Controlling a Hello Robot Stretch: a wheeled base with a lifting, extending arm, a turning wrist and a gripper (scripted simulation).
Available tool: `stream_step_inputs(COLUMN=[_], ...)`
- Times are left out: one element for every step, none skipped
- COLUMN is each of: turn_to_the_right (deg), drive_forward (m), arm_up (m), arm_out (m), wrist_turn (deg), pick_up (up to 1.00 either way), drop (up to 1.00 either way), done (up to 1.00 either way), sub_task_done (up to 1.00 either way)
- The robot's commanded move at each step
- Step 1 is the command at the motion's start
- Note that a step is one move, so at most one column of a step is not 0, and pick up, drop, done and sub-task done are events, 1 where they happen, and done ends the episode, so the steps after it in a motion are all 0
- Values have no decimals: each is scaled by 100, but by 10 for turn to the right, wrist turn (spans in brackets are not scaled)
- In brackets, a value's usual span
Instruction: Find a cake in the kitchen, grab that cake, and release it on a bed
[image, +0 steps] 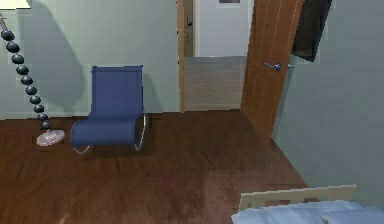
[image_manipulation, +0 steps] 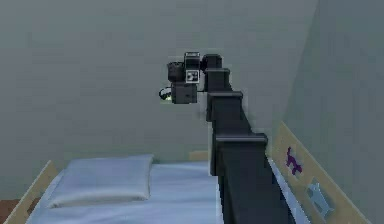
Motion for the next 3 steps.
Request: stream_step_inputs(turn_to_the_right=[0, 0, 0], drive_forward=[0, 0, 0], arm_up=[-40, -32, 0], arm_out=[0, 0, 0], wrist_turn=[0, 0, 0], pick_up=[0, 0, 0], drop=[0, 0, 100], done=[0, 0, 0], sub_task_done=[0, 0, 0])
